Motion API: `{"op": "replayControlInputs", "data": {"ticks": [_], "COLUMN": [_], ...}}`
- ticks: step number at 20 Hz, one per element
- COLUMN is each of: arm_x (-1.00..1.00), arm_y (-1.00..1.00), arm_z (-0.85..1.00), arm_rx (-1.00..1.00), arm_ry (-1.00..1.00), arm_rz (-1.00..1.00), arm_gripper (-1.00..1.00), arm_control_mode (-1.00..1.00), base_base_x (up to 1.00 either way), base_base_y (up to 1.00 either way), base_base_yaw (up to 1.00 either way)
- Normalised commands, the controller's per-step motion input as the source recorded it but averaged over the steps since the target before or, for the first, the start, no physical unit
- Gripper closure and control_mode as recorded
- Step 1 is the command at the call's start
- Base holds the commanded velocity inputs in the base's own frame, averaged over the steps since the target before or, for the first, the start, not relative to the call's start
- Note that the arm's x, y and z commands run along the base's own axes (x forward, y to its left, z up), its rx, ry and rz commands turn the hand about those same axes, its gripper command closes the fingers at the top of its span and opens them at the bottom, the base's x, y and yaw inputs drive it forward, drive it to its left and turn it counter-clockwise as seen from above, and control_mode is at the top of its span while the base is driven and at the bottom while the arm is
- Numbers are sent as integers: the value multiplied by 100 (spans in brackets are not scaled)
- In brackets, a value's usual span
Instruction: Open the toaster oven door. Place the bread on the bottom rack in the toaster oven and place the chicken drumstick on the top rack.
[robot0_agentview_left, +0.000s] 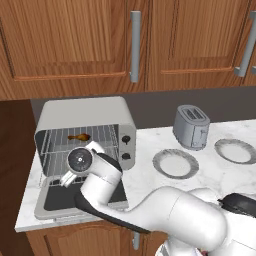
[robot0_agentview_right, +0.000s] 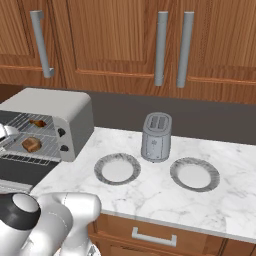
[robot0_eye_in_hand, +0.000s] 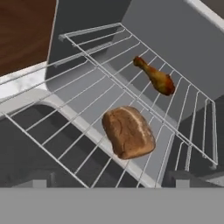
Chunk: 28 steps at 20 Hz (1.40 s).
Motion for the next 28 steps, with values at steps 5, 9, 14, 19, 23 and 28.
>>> {"op": "replayControlInputs", "data": {"ticks": [5, 9, 14, 19, 23, 28], "arm_x": [-72, -13, 12, 8, 3, 26], "arm_y": [14, 8, 0, 0, 0, 0], "arm_z": [7, 0, -7, -41, -48, -39], "arm_rx": [0, 0, 0, 0, 0, 0], "arm_ry": [18, 32, 28, 8, 0, 0], "arm_rz": [0, -15, -27, -27, -27, -26], "arm_gripper": [-100, -100, -100, -100, -100, -100], "arm_control_mode": [-100, -100, -100, -100, -100, -100], "base_base_x": [0, 0, 0, 0, 0, 0], "base_base_y": [0, 0, 0, 0, 0, 0], "base_base_yaw": [0, 0, 0, 0, 0, 0]}}
